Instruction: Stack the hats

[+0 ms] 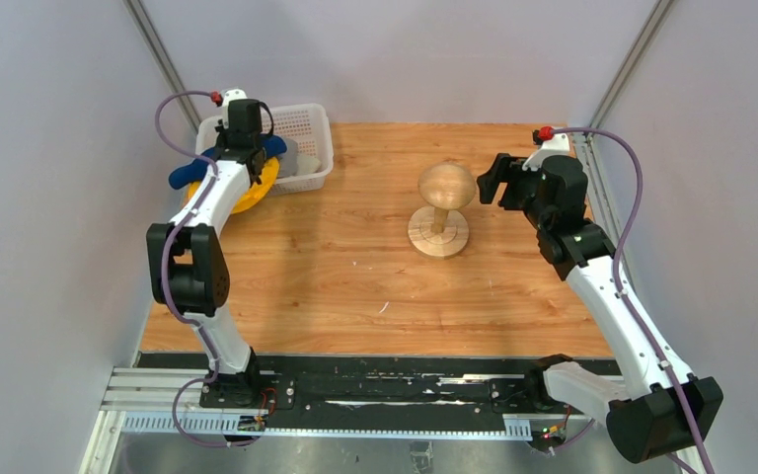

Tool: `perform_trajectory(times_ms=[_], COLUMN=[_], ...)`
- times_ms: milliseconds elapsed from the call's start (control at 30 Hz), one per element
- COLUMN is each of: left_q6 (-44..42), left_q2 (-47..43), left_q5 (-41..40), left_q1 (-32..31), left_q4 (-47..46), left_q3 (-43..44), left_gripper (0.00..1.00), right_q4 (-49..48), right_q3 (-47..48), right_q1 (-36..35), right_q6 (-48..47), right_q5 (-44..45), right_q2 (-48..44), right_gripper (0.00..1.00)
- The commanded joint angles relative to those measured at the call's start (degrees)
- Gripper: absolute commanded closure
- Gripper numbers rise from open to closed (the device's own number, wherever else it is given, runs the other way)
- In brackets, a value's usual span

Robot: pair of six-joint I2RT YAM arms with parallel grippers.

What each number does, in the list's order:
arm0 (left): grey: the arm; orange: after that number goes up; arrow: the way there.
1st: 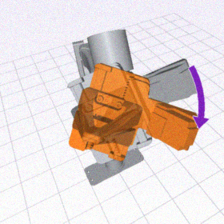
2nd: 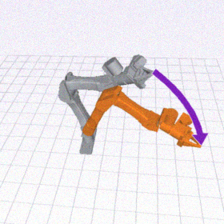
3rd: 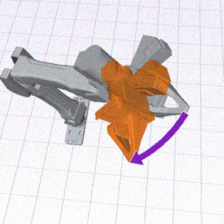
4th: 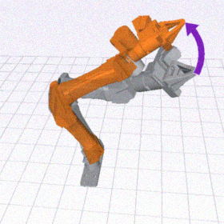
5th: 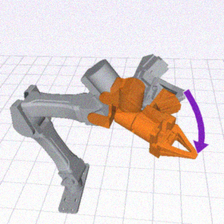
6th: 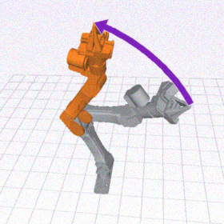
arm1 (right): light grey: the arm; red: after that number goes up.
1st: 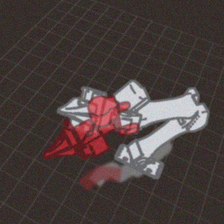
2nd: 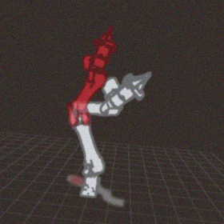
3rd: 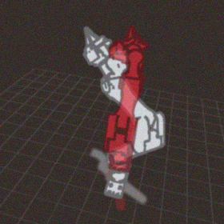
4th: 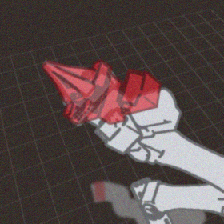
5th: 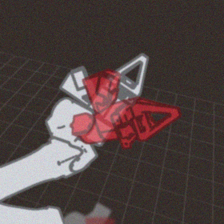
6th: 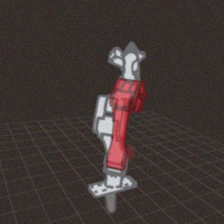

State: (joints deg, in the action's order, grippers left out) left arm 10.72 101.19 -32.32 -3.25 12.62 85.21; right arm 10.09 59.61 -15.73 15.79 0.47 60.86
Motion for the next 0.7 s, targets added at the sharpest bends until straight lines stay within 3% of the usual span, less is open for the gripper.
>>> perform_trajectory(times_ms=[0,67,400,667], left_q6=[-0.56,-0.49,-3.34,-3.87], left_q2=[0.99,-1.13,-14.51,-19.13], left_q5=[-0.18,0.5,6.01,22.73], left_q1=[1.22,1.22,-3.26,-8.99], left_q4=[-1.1,-2.94,-6.39,0.89], left_q3=[2.08,0.98,1.62,11.05], left_gripper=[0.91,1.0,1.0,1.0], right_q4=[-1.65,-1.77,-2.34,-1.92], right_q3=[-0.38,-0.46,-0.86,-0.98], right_q1=[-0.45,-0.45,-0.52,-0.47], right_q6=[0.2,0.2,0.64,0.09], right_q5=[-0.05,0.05,-0.46,1.12], right_q2=[-0.36,-0.38,-0.02,-1.46], right_gripper=[0.22,0.22,0.22,0.22])
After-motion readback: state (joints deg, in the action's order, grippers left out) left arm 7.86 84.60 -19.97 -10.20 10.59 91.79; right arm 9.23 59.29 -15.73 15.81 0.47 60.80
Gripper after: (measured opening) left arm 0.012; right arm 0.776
